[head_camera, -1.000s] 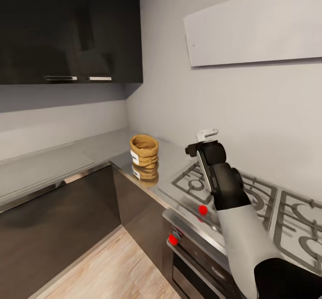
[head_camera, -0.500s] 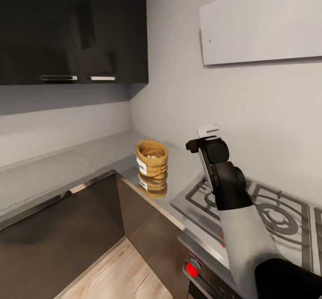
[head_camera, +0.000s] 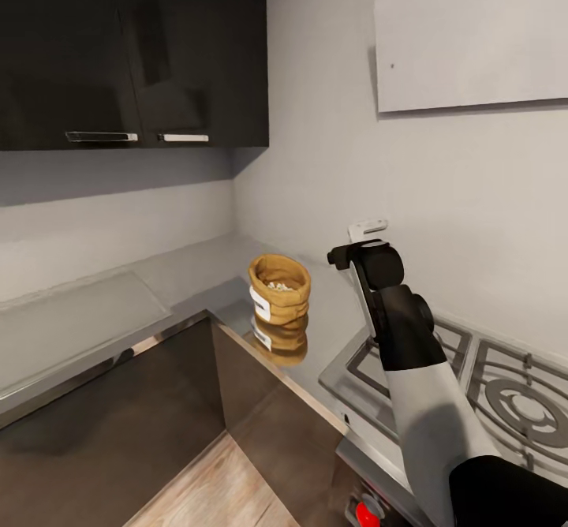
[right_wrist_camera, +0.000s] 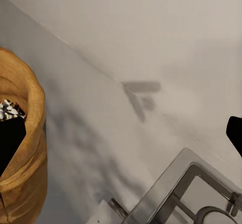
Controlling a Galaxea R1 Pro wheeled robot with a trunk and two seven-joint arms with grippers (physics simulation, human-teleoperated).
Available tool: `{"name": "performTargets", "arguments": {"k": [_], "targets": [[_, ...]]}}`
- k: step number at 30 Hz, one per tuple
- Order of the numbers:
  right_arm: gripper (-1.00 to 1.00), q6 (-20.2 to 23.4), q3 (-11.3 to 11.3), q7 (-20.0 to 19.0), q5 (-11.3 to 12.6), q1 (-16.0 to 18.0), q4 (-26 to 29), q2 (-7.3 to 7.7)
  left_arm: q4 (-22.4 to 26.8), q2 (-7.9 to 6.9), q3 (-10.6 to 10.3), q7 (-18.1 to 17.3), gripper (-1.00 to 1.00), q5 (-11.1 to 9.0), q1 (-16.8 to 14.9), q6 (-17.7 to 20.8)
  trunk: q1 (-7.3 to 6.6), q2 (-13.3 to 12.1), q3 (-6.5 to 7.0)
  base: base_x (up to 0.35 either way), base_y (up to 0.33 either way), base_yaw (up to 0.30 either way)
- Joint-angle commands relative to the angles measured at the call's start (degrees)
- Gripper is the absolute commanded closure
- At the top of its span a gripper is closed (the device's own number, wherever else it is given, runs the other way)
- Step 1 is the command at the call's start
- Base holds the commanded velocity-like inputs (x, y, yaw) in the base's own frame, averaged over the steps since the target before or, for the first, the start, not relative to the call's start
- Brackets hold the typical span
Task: In the kitchen, take the popcorn bag from the countertop, put it into the microwave, and heat it until the popcorn is cooked so the cooked popcorn ends up inside the bag.
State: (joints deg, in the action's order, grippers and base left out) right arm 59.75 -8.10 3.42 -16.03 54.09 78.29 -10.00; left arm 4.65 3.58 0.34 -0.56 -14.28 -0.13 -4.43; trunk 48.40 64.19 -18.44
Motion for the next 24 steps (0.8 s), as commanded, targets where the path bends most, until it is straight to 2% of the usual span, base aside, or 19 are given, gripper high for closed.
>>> {"name": "performTargets", "arguments": {"k": [1,11,13,14,15,17,22,24], "targets": [[-1.00,0.2,-0.1,0.4,0.2,0.1,0.0,0.00,0.0,0.01,0.0,-0.1,-1.00,-0.3,0.0,-0.1,0.00,0.0,-0.06,0.005,0.003,0.000],[-1.00,0.2,-0.2,0.2,0.4,0.1,-0.2,0.00,0.0,0.02,0.1,-0.1,-1.00,-0.4,0.0,-0.2,0.00,0.0,-0.06,0.001,0.000,0.000],[-1.00,0.2,-0.2,-1.6,3.2,0.1,-0.1,0.00,0.0,0.02,0.1,-0.1,-1.00,-0.4,0.0,-0.2,0.00,0.0,-0.06,0.000,0.000,0.000],[-1.00,0.2,-0.2,-2.2,5.4,0.8,-0.5,0.00,0.0,0.02,0.1,-0.1,-1.00,-0.4,0.0,-0.2,0.00,0.0,-0.06,0.000,0.000,0.000],[-1.00,0.2,-0.1,-2.4,6.9,2.5,-2.0,0.00,0.0,0.02,0.1,-0.1,-1.00,-0.5,0.0,-0.2,0.00,0.0,-0.06,0.000,0.000,0.000],[-1.00,0.2,0.0,-2.6,7.9,5.7,-6.0,0.00,0.0,0.02,0.1,-0.1,-1.00,-0.5,0.0,-0.2,0.00,0.0,-0.06,0.000,0.000,0.000],[-1.00,0.2,0.5,-2.7,8.8,16.2,-22.0,0.00,0.0,0.02,0.1,-0.1,-1.00,-0.5,0.0,-0.2,0.00,0.0,-0.06,0.000,0.000,0.000],[-1.00,0.2,1.2,-2.7,10.2,18.9,-27.4,0.00,0.0,0.02,0.1,-0.1,-1.00,-0.5,0.0,-0.2,0.00,0.0,-0.06,0.000,0.000,0.000]]}}
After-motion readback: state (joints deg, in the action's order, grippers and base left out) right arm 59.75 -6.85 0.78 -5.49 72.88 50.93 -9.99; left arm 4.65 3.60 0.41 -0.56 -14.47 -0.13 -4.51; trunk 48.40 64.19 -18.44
